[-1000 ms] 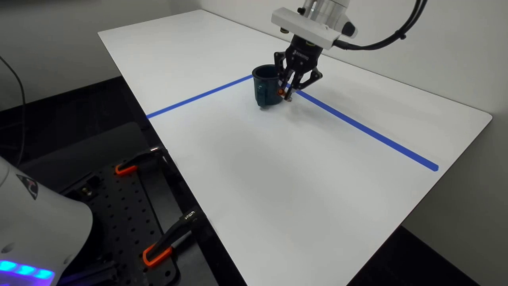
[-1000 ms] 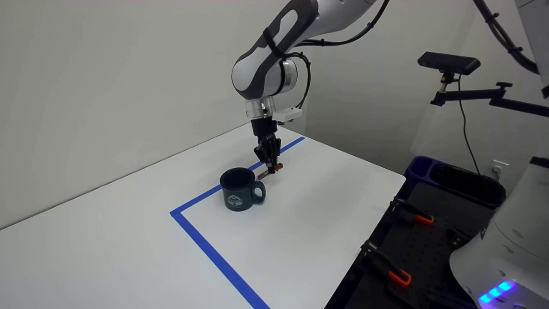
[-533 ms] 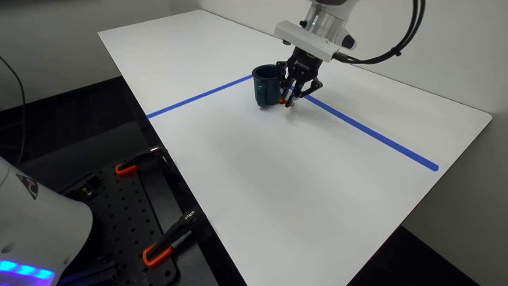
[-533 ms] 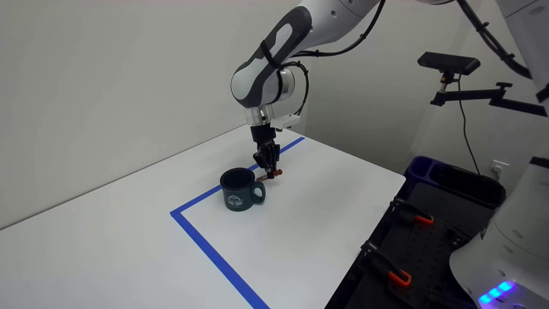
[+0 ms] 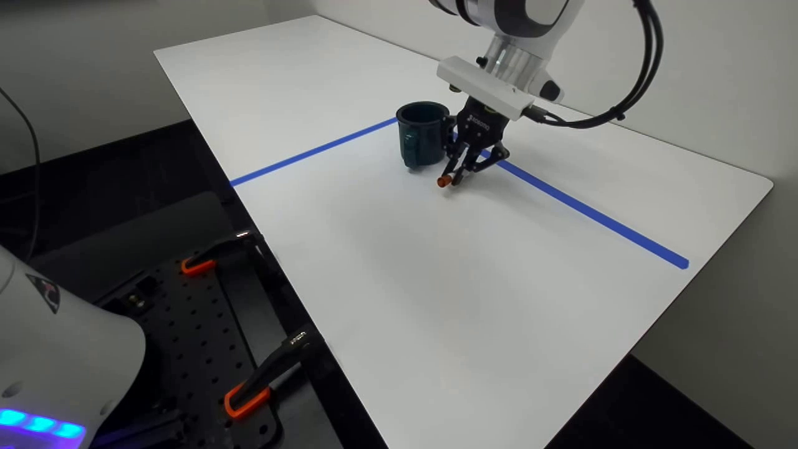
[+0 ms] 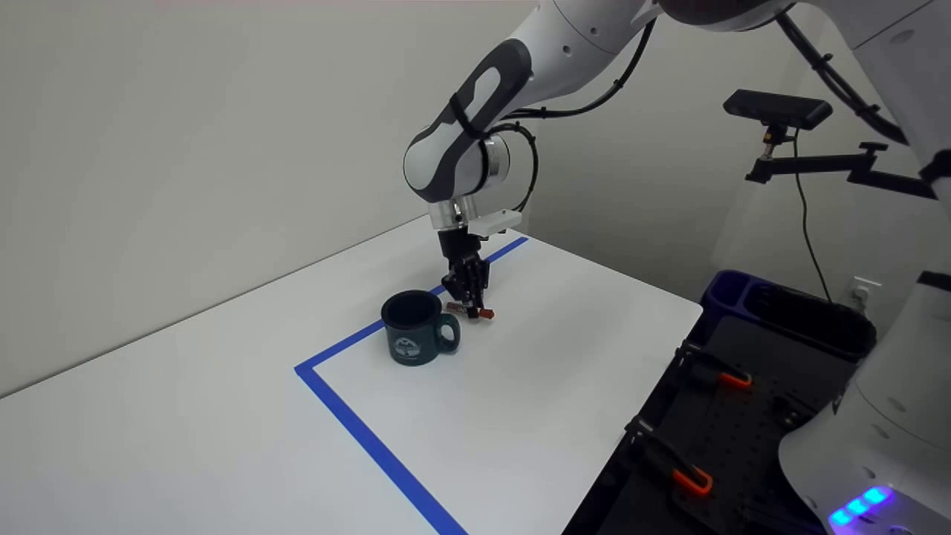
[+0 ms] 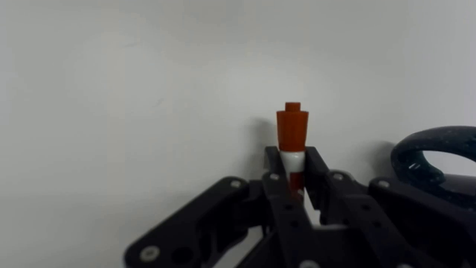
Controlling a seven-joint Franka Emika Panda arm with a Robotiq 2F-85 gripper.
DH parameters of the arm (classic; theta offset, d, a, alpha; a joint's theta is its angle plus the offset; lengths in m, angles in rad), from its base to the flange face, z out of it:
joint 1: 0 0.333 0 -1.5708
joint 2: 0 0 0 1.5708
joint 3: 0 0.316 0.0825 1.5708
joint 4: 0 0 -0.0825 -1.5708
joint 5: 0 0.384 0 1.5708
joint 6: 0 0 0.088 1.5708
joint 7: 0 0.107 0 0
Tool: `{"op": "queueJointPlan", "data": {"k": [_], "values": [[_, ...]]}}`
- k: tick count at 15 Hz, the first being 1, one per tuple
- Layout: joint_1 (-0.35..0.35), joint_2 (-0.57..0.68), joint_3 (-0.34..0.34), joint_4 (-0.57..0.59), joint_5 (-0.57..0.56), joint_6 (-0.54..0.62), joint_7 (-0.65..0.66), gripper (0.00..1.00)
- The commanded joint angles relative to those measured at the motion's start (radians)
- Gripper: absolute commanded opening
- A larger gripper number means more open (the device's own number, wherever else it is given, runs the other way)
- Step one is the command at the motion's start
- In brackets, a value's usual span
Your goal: Remove the marker from the cup and put it on the table
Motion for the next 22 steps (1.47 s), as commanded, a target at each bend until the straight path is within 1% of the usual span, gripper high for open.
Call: {"op": "queueJointPlan", "data": {"k": [1, 4, 5, 6, 7, 14, 15, 17, 22], "values": [[-0.009, 0.034, 0.001, 0.04, 0.007, -0.02, 0.015, 0.05], [-0.009, 0.034, 0.002, 0.049, 0.004, -0.027, 0.013, 0.05], [-0.009, 0.032, 0.003, 0.049, 0.003, -0.028, 0.013, 0.1], [-0.011, 0.029, 0.006, 0.049, 0.003, -0.033, 0.006, 0.44], [-0.011, 0.026, 0.007, 0.047, 0.002, -0.034, 0.001, 0.45], [-0.01, -0.014, 0.016, 0.038, -0.002, -0.033, -0.013, 0.96], [-0.004, -0.027, 0.012, 0.035, -0.012, -0.037, -0.01, 1.0], [0.0, -0.058, 0.01, 0.026, -0.022, -0.049, -0.013, 1.0], [0.01, -0.16, 0.015, 0.006, -0.027, -0.145, -0.025, 1.0]]}}
